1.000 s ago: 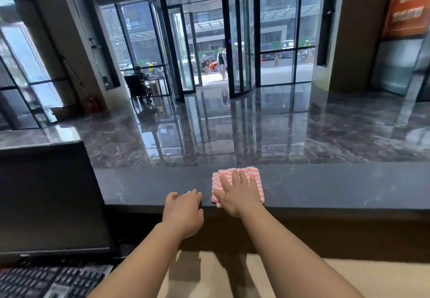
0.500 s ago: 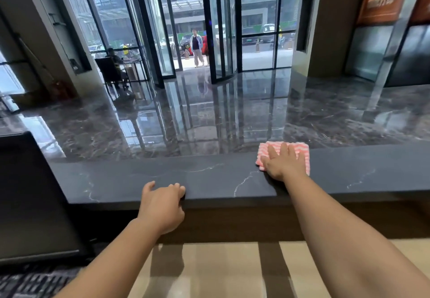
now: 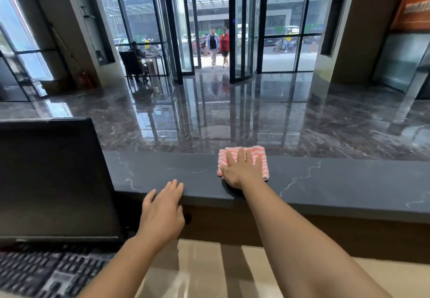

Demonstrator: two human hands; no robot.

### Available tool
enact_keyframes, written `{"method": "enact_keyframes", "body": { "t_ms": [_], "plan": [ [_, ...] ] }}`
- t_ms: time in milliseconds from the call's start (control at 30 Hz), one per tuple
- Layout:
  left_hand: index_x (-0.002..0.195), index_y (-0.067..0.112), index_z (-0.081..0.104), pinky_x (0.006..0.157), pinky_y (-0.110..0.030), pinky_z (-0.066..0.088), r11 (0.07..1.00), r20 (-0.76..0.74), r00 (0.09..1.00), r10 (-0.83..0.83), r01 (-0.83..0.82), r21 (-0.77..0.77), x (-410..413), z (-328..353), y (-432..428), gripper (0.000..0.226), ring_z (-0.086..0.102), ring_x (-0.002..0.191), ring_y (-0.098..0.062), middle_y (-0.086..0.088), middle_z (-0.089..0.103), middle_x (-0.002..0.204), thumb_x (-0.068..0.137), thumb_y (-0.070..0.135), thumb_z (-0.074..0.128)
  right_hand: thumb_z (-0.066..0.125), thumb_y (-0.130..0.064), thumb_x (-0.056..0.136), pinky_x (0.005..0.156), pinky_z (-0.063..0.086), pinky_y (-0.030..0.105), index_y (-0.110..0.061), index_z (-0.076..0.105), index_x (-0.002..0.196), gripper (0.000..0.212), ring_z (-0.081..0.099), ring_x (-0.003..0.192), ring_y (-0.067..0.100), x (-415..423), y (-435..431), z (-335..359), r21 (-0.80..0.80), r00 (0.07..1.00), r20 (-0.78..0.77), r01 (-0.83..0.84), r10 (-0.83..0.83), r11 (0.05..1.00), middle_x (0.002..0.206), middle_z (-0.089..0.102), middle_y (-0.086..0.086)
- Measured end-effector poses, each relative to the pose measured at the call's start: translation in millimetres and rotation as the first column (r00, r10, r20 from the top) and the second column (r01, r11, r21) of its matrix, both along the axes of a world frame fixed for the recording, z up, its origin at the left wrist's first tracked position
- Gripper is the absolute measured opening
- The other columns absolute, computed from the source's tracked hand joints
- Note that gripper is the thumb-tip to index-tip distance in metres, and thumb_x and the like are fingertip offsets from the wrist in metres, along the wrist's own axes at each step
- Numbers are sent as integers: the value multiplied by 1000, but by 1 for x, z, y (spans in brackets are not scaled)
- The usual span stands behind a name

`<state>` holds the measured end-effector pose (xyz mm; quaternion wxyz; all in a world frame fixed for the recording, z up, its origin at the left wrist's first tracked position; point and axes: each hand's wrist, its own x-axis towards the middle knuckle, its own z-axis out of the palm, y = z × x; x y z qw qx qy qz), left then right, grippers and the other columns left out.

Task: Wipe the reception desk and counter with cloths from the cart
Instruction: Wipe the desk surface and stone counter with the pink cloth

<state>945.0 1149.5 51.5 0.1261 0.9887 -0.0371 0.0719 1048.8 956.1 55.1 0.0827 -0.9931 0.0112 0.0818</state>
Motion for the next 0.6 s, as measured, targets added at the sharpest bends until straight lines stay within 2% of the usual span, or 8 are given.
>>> {"method": "enact_keyframes", "body": {
  "t_ms": [133, 300, 600],
  "plan": [
    [145, 24, 33, 118, -32, 8, 996, 67, 997, 39, -44, 76, -4, -2, 27, 50, 20, 144, -6, 8, 29, 154, 97, 18, 42, 16, -45, 104, 117, -11, 55, -29, -8, 155, 59, -18, 148, 30, 13, 57, 1, 12, 995, -16, -97, 97, 995, 161, -19, 8],
    [138, 24, 37, 118, -32, 5, 993, 42, 999, -19, 14, 117, -5, -1, 43, 49, 24, 141, -7, 9, 35, 146, 91, 14, 47, 14, -44, 104, 117, -12, 54, -31, -9, 155, 58, -18, 148, 28, 30, 120, 1, 19, 983, -21, -183, 183, 983, 161, -19, 7],
    [147, 26, 32, 120, -36, -2, 986, -41, 995, -90, 95, 136, 3, 4, 58, 66, 21, 142, -4, 12, 36, 148, 85, 8, 48, 18, -45, 103, 116, -13, 54, -34, -4, 155, 57, -16, 149, 26, 42, 190, -1, 42, 933, -21, -358, 360, 933, 162, -16, 6]
  ]
}}
